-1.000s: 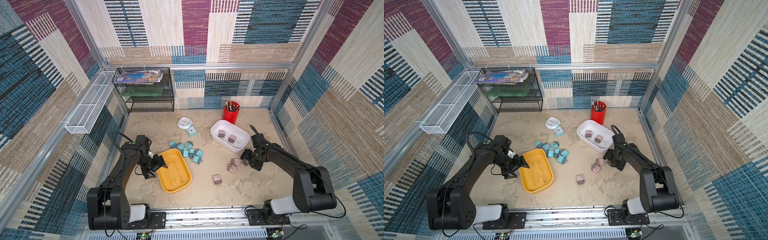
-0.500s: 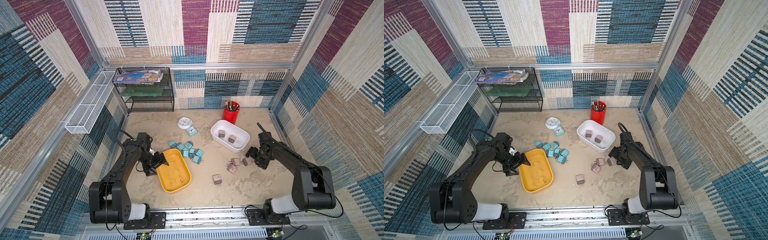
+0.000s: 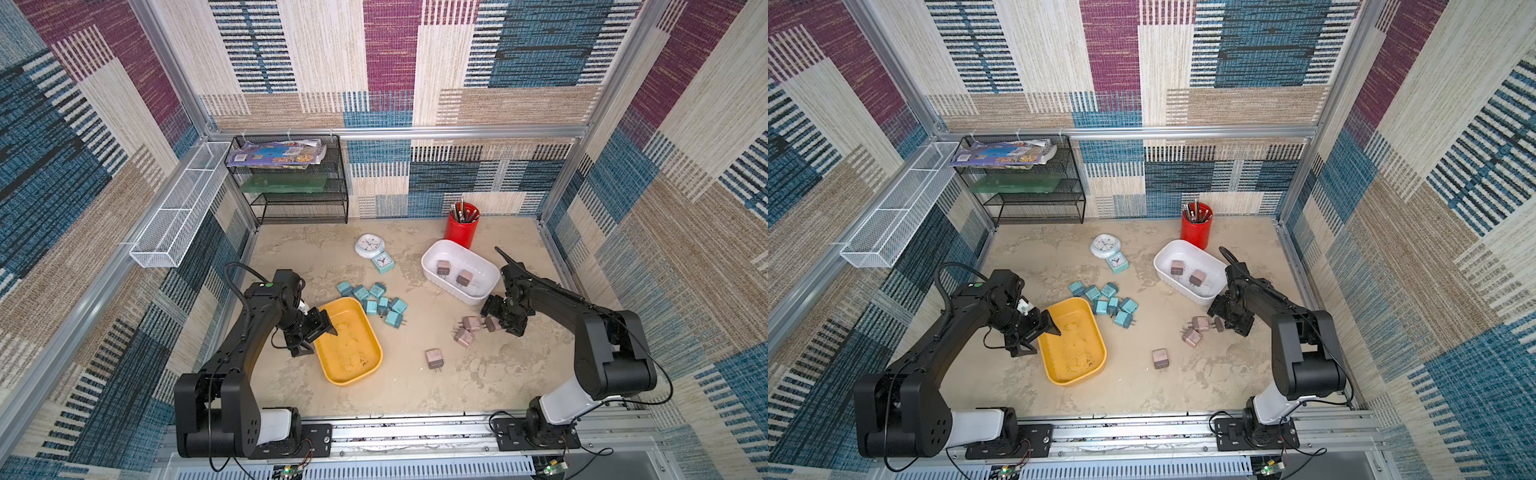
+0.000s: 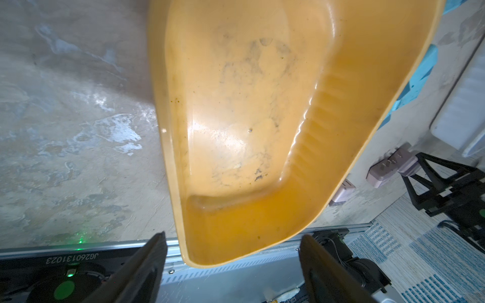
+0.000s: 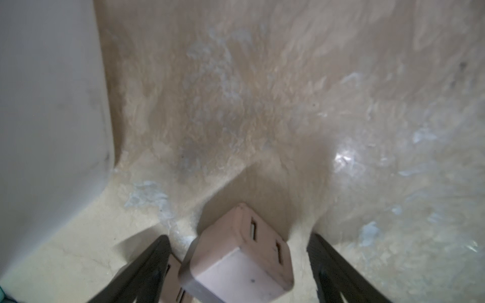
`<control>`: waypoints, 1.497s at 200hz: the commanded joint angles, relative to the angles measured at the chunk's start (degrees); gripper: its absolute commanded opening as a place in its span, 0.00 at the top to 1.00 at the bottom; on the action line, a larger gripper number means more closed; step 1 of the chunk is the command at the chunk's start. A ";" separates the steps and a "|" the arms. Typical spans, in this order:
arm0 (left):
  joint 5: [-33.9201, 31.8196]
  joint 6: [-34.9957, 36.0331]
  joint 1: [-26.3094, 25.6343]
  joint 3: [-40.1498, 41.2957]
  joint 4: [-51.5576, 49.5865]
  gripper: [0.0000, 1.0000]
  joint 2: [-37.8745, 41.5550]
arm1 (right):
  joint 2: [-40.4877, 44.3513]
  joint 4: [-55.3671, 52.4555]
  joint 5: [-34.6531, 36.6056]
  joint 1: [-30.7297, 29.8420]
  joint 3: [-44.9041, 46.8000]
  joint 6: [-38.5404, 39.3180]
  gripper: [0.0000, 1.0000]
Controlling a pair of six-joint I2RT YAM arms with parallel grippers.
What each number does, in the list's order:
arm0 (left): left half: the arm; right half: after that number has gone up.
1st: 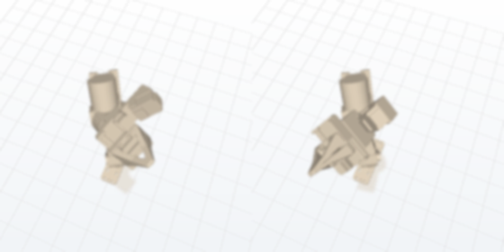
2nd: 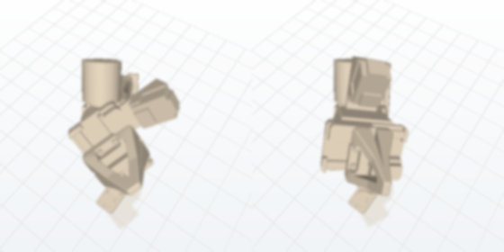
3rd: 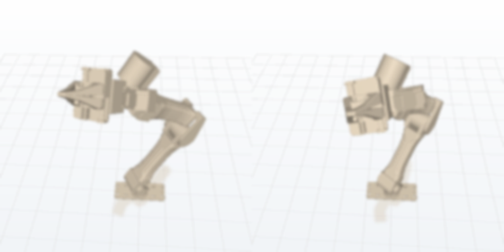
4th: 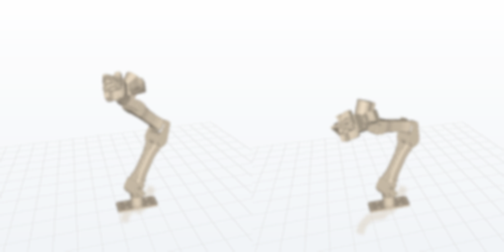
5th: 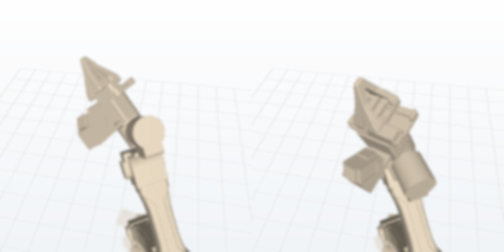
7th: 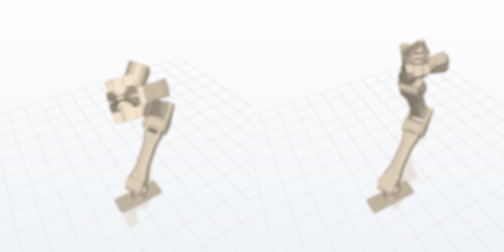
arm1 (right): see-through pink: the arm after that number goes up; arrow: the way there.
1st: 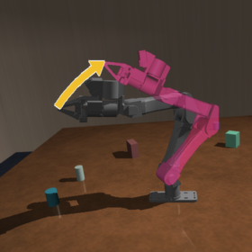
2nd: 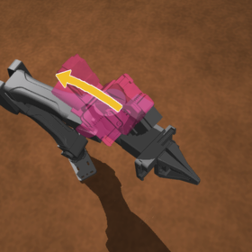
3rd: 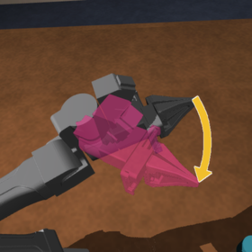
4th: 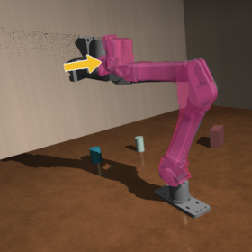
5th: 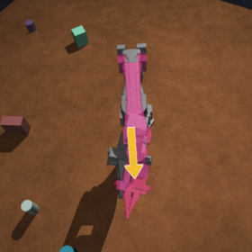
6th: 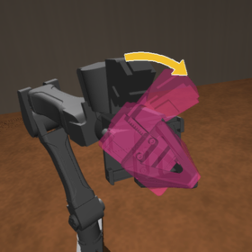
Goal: Place the plugs by color into the storage box
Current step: Adjust the plug at the center of the board.
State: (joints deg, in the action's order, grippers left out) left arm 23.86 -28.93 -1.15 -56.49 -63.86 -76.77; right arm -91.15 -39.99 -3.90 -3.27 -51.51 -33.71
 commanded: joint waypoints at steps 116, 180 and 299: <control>0.66 -0.60 0.00 -0.55 0.49 0.18 -0.66 | 6.28 -2.75 -0.72 5.66 1.01 8.18 0.16; 0.80 -0.44 0.00 -0.29 0.47 0.18 -0.49 | 3.87 -0.97 -2.07 2.56 -1.38 14.13 0.14; 1.22 0.17 0.00 0.31 0.57 0.18 0.13 | 6.88 -1.45 -2.41 -10.65 1.41 9.44 0.11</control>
State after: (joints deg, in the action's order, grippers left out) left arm 24.32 -28.91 -1.15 -56.03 -63.22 -76.55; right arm -85.45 -40.34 -8.51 -12.80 -49.82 -21.04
